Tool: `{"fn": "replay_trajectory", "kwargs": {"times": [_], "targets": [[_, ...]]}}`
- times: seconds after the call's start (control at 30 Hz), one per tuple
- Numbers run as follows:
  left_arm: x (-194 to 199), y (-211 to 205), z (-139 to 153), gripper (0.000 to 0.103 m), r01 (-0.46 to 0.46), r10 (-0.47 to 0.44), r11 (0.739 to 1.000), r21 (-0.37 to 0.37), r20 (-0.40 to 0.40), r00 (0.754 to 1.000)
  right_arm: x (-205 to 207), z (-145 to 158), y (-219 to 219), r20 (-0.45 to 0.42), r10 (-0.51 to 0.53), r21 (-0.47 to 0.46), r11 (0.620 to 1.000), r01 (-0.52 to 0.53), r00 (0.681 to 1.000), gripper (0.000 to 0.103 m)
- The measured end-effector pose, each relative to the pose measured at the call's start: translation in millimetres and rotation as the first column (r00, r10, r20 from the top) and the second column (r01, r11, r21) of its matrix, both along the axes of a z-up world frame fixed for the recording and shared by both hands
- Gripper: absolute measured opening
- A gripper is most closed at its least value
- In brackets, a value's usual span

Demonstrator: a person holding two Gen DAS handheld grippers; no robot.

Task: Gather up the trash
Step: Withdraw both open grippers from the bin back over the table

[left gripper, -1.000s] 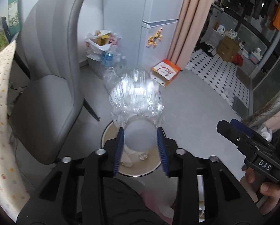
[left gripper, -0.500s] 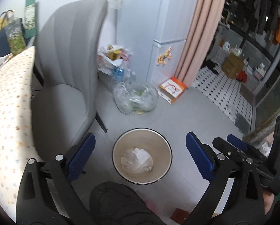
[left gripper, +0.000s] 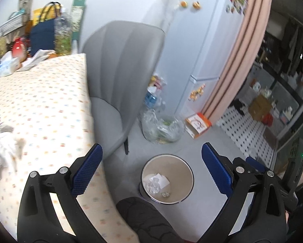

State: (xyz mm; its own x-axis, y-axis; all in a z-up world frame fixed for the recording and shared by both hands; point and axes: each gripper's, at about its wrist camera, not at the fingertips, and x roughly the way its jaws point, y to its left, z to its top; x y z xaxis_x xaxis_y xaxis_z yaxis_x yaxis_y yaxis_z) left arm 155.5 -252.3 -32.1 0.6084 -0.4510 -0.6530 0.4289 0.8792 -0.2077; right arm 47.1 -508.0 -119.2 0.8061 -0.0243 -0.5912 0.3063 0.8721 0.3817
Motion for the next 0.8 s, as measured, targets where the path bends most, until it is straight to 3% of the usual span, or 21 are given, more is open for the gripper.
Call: {"fn": "replay_trajectory", "kwargs": {"times": [0.37, 0.8], "targets": [[-18.0, 87.7, 30.4, 0.097, -0.115, 0.122, 0.989, -0.096, 0.075, 0.990, 10.4, 41.9, 65.8, 0.038, 0.111, -0.064, 0.992, -0.108, 0.993, 0.095], [-42.5, 180.9, 28.9, 0.097, -0.245, 0.259, 0.957, -0.153, 0.082, 0.962, 22.6, 69.6, 145.3, 0.060, 0.246, -0.118, 0.964, -0.238, 0.967, 0.095]]}}
